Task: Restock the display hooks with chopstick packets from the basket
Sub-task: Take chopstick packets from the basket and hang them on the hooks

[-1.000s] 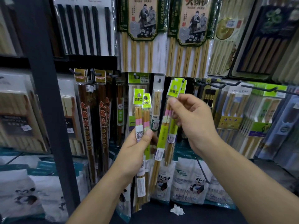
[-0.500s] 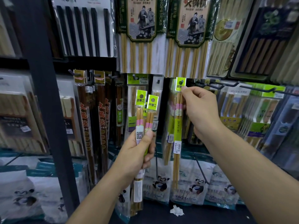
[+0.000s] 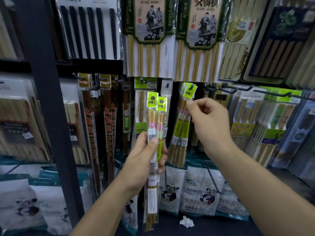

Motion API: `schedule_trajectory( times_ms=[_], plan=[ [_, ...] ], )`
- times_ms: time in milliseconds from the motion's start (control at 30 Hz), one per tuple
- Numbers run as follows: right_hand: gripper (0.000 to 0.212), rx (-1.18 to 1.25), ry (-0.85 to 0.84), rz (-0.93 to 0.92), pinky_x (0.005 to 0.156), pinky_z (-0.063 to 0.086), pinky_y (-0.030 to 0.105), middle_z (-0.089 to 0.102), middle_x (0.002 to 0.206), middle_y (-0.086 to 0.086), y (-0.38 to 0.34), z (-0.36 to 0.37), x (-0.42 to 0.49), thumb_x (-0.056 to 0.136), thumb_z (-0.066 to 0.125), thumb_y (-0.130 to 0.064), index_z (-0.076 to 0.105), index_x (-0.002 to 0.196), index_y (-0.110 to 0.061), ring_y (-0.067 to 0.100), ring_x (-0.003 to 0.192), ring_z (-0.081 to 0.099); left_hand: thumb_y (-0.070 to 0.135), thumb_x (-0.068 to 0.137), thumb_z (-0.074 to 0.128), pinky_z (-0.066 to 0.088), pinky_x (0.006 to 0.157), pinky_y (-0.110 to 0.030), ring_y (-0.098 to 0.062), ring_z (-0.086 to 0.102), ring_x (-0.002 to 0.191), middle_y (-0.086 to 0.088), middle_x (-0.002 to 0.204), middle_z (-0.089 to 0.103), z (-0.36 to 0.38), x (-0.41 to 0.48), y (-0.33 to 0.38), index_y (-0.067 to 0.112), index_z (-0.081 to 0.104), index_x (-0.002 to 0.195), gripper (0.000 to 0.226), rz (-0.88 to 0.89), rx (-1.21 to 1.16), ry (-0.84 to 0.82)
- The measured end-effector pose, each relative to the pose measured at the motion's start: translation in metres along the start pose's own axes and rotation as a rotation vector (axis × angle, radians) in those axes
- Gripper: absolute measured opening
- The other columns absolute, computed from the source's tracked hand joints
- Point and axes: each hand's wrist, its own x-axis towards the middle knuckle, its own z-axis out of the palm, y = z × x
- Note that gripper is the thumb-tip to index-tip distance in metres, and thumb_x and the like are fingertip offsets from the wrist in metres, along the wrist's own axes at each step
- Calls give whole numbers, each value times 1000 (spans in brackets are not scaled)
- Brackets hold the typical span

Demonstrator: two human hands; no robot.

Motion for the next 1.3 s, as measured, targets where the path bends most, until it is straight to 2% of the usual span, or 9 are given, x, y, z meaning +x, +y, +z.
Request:
schedule_trajectory(
  times_ms=[133, 400, 533, 633, 733, 800, 967, 1133, 1300],
  plan=[
    [10, -7, -192, 36, 62, 50, 12, 75, 82, -3, -7, 6, -14, 95, 70, -31, 75, 86, -28, 1, 69, 65, 32, 98, 51, 50, 54, -30, -18, 59, 66, -5, 88, 65, 6, 0, 1, 15, 58, 119, 27, 43, 35, -15],
    [17, 95, -251, 114, 52, 44, 12, 69, 70, -8, -12, 9, -17, 96, 69, -24, 75, 80, -20, 3, 60, 58, 27, 99, 53, 57, 59, -35, -23, 65, 69, -9, 87, 68, 10, -1, 2, 21, 66, 116, 22, 62, 25, -8],
    [19, 111, -223, 108, 53, 44, 13, 67, 68, -8, -13, 9, -17, 98, 66, -22, 74, 82, -18, 3, 60, 58, 32, 96, 60, 62, 80, -39, -28, 74, 89, -10, 98, 76, 8, 0, 1, 17, 68, 117, 27, 45, -10, 61],
    [26, 123, -160, 85, 52, 44, 14, 65, 67, -5, -15, 6, -12, 101, 62, -23, 72, 76, -25, 5, 61, 57, 36, 91, 57, 57, 92, -33, -16, 71, 100, 5, 99, 76, 4, 3, 0, 16, 68, 113, 31, 39, 91, 134],
    [35, 133, -93, 54, 49, 42, 15, 61, 69, 2, -16, 1, -2, 103, 58, -25, 69, 71, -31, 9, 61, 54, 18, 102, 52, 60, 88, -35, -15, 68, 91, 3, 87, 71, 3, 3, 0, 9, 66, 110, 18, 25, 92, 148],
    [34, 103, -50, 40, 50, 42, 16, 58, 64, -6, -16, -1, 5, 104, 57, -27, 68, 72, -30, 7, 59, 52, 13, 104, 49, 61, 82, -32, -16, 66, 83, 1, 82, 67, 2, 3, 0, 5, 64, 111, 18, 26, 118, 145],
    [30, 25, 3, 24, 64, 49, 28, 61, 69, -2, -11, 1, 20, 102, 58, -26, 69, 74, -23, 9, 64, 54, 13, 104, 51, 59, 71, -28, -14, 66, 75, -2, 80, 65, 3, 3, 2, 4, 64, 113, 18, 14, 106, 136],
    [30, 11, 8, 52, 58, 48, 17, 60, 65, -8, -5, 2, 26, 100, 61, -27, 70, 72, -20, 5, 59, 53, 21, 98, 58, 60, 71, -31, -17, 66, 76, -3, 82, 66, 3, 3, 1, 7, 67, 112, 22, 17, 76, 128],
    [28, 10, 7, 65, 62, 48, 18, 62, 65, -7, -2, 3, 27, 100, 62, -26, 72, 75, -18, 3, 59, 55, 25, 94, 60, 60, 72, -33, -17, 67, 77, -3, 82, 67, 2, 2, 1, 8, 67, 111, 25, 9, 78, 122]
  ],
)
